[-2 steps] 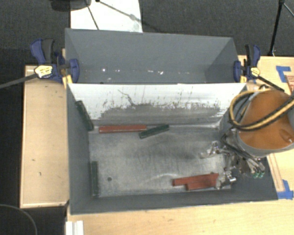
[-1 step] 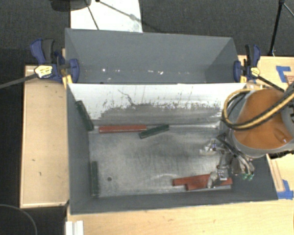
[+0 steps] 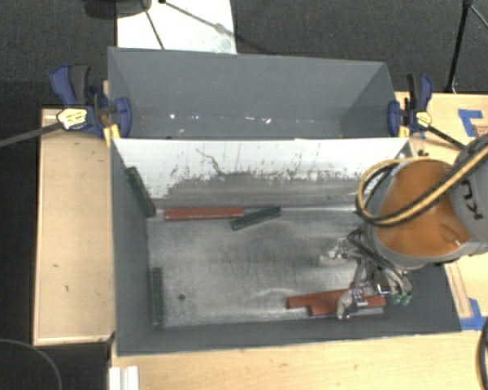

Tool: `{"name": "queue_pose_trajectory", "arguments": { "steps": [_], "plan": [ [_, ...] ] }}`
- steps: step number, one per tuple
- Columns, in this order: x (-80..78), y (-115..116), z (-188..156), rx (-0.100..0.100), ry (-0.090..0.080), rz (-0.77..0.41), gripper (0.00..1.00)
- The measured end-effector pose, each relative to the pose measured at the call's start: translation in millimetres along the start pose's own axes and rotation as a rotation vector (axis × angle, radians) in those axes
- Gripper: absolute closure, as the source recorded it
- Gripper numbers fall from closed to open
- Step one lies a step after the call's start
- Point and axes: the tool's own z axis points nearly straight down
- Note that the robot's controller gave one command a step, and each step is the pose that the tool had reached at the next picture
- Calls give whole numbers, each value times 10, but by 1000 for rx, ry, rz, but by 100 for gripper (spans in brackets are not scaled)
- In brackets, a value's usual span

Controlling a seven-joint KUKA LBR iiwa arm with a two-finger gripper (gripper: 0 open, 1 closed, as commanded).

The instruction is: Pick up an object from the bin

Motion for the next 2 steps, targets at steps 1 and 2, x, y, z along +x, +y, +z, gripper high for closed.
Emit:
{"name": "queue_pose_trajectory", "arguments": {
  "steps": [1,2],
  "plan": [
    [-42,79,103,3,-18,92,100],
    [-42,78,103,3,-18,92,100]
  ]
}}
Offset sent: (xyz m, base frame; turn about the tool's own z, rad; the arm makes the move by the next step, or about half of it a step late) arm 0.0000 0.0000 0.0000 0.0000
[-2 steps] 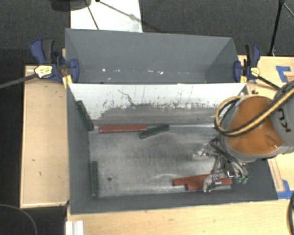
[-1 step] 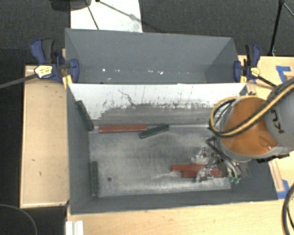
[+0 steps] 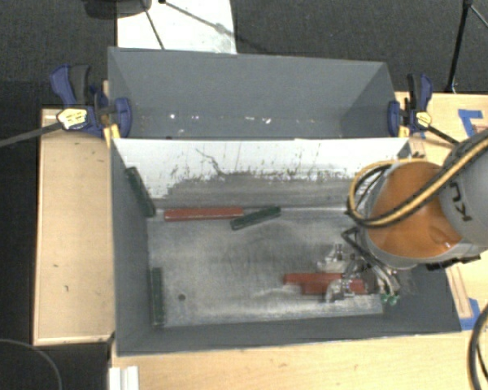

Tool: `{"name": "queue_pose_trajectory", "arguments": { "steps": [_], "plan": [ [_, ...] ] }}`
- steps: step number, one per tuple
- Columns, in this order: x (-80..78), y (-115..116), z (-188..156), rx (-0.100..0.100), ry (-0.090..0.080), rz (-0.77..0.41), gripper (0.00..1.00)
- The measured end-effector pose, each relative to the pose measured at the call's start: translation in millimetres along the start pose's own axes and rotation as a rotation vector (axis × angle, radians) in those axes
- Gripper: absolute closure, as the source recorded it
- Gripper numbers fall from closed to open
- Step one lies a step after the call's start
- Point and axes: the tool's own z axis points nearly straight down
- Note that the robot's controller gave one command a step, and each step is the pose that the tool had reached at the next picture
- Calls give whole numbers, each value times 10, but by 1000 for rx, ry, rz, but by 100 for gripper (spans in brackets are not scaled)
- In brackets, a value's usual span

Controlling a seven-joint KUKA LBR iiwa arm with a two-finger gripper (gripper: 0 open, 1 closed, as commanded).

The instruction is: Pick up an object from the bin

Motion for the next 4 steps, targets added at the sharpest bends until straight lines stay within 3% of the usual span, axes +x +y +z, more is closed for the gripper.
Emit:
{"name": "queue_pose_trajectory", "arguments": {
  "steps": [1,3,4],
  "plan": [
    [-1,0,-9,0,1,-1,100],
    [51,8,-281,-3,25,-4,100],
    [31,6,-465,-2,20,-4,100]
  ]
}}
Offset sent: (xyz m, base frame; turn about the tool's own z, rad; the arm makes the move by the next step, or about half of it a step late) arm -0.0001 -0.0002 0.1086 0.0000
